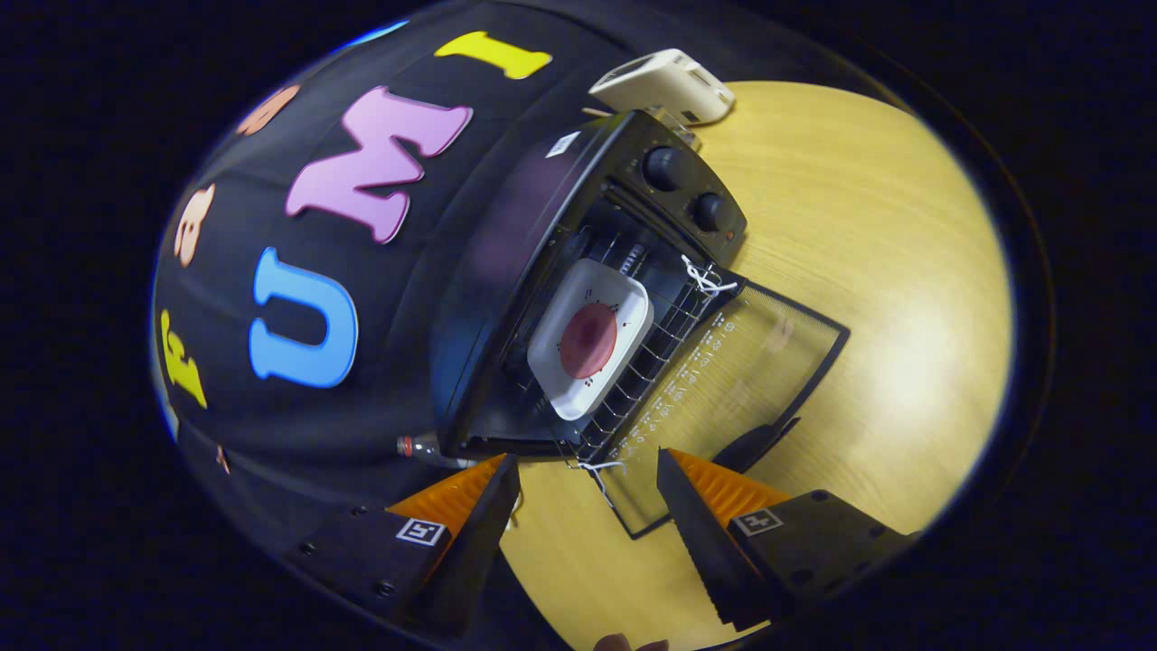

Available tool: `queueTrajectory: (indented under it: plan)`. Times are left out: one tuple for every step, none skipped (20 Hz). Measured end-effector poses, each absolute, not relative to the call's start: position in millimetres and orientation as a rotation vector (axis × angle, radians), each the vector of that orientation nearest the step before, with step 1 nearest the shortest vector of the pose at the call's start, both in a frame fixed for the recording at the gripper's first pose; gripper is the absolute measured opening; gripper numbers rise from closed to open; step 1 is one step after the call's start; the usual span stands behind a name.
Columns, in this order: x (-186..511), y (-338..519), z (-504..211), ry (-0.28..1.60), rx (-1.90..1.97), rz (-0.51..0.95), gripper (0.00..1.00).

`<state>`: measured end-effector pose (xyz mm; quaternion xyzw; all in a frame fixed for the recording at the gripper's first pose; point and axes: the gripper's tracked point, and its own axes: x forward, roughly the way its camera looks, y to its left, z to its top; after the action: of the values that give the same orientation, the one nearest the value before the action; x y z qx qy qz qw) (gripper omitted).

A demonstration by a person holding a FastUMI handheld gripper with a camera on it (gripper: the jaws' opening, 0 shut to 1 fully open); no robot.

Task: Open the toaster oven, put the food inside, and close the toaster oven door.

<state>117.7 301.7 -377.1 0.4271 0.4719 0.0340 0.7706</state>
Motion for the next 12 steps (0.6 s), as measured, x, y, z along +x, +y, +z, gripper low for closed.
queueTrajectory:
  plan:
    - [108, 296, -379, 1.02, 0.846, 0.104, 0.98]
    - [99, 291, -381, 1.012, 0.762, 0.132, 0.99]
    - [90, 285, -385, 1.008, 0.67, 0.16, 0.98]
    - [81, 279, -390, 1.006, 0.581, 0.183, 0.99]
    - [74, 275, -396, 1.002, 0.502, 0.208, 0.99]
    - [67, 272, -403, 0.999, 0.433, 0.228, 0.99]
    - [62, 270, -410, 0.995, 0.368, 0.247, 0.99]
    - [56, 268, -417, 0.993, 0.304, 0.264, 0.99]
    - [51, 265, -425, 0.994, 0.242, 0.275, 0.99]
    - [46, 264, -432, 0.997, 0.193, 0.288, 0.99]
    - [43, 264, -441, 1.007, 0.152, 0.297, 0.99]
    - [40, 264, -449, 1.019, 0.12, 0.302, 0.99]
